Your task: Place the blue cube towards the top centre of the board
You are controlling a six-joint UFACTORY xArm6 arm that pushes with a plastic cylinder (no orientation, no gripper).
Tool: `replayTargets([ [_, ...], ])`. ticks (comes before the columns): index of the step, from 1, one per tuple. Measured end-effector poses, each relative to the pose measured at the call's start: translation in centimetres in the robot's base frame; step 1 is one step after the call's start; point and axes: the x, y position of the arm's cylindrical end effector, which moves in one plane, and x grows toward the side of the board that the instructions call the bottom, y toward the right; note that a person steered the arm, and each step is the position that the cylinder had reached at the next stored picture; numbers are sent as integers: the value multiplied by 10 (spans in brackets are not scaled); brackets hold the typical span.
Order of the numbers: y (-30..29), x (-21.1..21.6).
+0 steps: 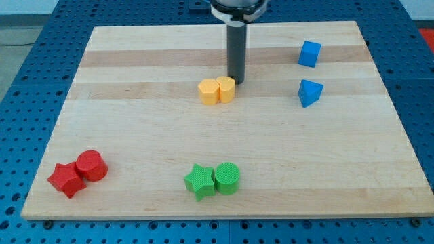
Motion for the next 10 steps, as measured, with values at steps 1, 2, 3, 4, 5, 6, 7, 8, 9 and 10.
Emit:
replayTargets([
  [1, 28, -1],
  [2, 60, -1],
  [3, 100, -7],
  [4, 165, -22],
  [5, 188, -38],
  [6, 166, -51],
  [7, 139, -64],
  [8, 106, -71],
  [9, 62, -79],
  [10, 27, -79],
])
